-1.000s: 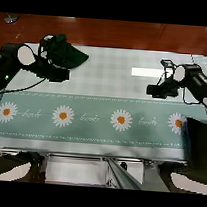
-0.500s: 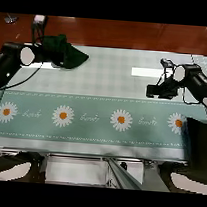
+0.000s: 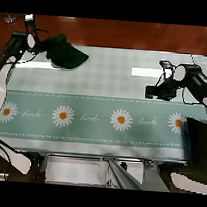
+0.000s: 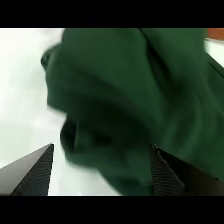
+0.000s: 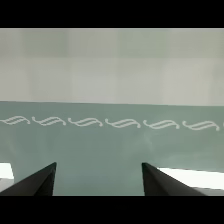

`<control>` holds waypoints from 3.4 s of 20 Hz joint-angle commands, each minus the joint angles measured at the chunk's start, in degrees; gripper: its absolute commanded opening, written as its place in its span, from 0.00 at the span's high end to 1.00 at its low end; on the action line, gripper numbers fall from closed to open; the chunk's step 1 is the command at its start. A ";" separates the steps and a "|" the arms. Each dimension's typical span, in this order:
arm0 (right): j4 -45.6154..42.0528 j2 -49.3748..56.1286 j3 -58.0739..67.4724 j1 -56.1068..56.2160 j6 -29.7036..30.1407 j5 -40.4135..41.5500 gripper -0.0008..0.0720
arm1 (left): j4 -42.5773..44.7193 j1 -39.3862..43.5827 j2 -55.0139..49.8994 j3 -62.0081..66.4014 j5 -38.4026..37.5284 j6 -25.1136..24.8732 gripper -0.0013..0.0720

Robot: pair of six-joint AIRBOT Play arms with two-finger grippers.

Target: Fold the shirts.

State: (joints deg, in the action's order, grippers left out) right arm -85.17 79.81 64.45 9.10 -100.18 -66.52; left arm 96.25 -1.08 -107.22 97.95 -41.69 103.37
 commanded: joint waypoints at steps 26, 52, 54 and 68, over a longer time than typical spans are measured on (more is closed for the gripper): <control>5.77 -22.05 0.00 0.04 3.43 0.52 0.14 | -21.27 6.49 24.85 19.93 -15.23 -20.85 0.94; 17.46 -42.88 -11.63 0.04 4.07 -4.81 0.14 | -26.51 41.57 51.91 -54.47 -5.18 -5.09 0.93; 21.46 -42.62 -18.25 0.04 4.37 -0.24 0.14 | -26.12 37.35 50.88 -57.44 -13.33 -5.11 0.43; 24.09 -36.52 -27.19 -27.23 13.66 -7.74 0.14 | -53.16 -2.56 54.25 -60.33 -23.32 -27.71 0.03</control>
State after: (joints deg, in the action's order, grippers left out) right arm -65.39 43.11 44.23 -15.00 -88.38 -71.92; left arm 62.78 0.69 -52.47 44.07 -66.00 86.80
